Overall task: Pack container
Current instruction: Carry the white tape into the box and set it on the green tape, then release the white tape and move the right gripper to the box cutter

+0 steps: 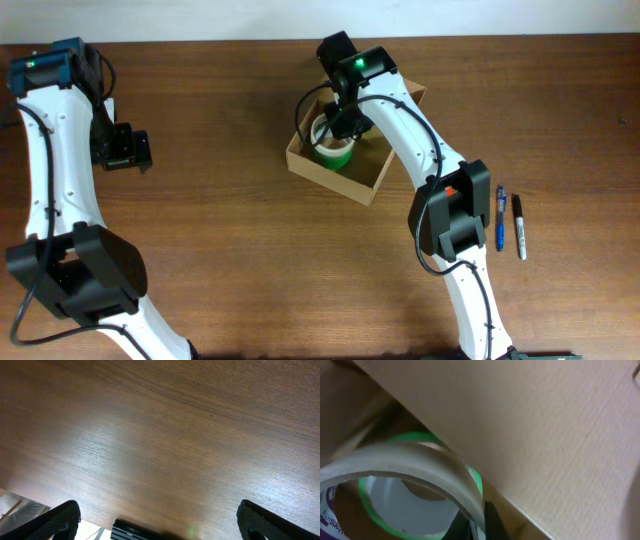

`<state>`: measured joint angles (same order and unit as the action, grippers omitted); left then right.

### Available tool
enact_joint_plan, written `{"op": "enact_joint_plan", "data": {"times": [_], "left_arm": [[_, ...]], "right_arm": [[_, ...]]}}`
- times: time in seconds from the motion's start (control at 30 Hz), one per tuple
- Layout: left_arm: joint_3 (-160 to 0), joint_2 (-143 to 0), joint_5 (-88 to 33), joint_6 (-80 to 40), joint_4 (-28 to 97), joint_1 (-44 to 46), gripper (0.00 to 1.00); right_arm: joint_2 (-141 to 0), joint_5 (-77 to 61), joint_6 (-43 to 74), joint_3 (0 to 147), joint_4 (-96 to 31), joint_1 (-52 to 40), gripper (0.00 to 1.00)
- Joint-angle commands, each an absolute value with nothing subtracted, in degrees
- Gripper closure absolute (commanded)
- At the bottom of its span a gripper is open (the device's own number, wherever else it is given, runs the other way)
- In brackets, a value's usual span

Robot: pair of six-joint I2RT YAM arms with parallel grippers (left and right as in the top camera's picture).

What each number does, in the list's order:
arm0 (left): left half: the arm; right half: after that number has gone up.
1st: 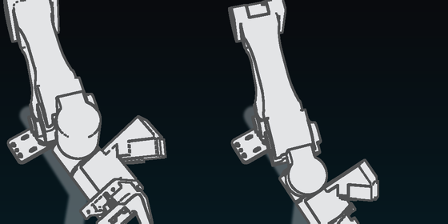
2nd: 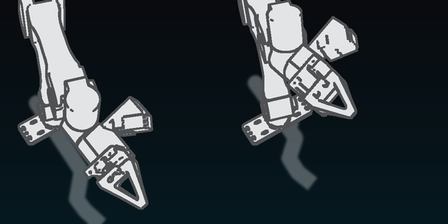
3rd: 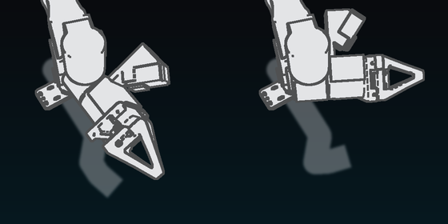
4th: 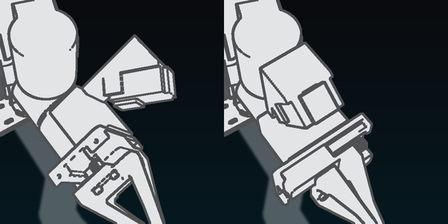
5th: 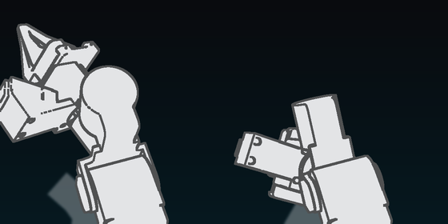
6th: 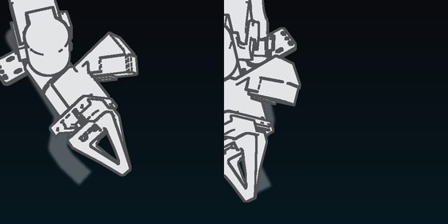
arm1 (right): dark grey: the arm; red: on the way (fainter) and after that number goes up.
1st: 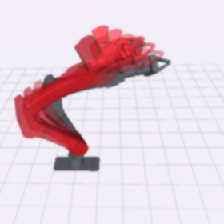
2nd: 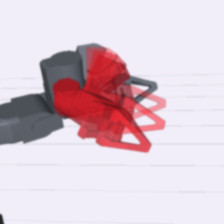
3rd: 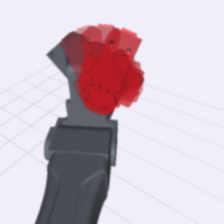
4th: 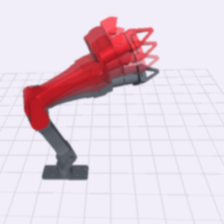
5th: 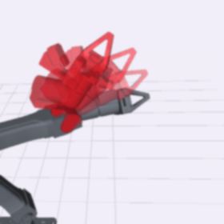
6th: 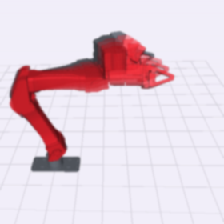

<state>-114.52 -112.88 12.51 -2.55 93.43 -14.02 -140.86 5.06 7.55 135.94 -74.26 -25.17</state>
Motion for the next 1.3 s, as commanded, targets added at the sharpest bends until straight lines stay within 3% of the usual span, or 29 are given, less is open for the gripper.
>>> {"op": "enact_joint_plan", "data": {"times": [0.0, 0.37, 0.5, 0.87, 1.0, 1.27], "left_arm": [[-114.24, -112.64, 13.13, -1.67, 93.45, -14.41, 0.0], [-114.24, -112.64, 13.13, -1.67, 93.45, -14.41, 0.0], [-114.26, -112.64, 13.13, -1.67, 93.45, -14.41, 0.0], [-114.26, -112.64, 13.13, -1.67, 93.45, -14.41, 0.0], [-114.24, -112.64, 13.13, -1.67, 93.45, -14.41, 0.0], [-114.26, -112.64, 13.13, -1.67, 93.45, -14.41, 0.0]], "right_arm": [[-141.29, 4.29, 7.99, 135.52, -73.03, -25.3, 0.96], [-144.09, 3.6, 8.6, 135.52, -72.36, -25.47, 0.96], [-144.09, 3.62, 8.6, 135.52, -71.48, -25.47, 0.68], [-142.04, 3.66, 8.36, 141.38, -73.73, -25.5, 0.65], [-138.82, 3.81, 7.73, 149.93, -76.69, -26.0, 0.55], [-133.47, 13.76, 7.77, 168.9, -86.41, -28.56, 0.49]]}}
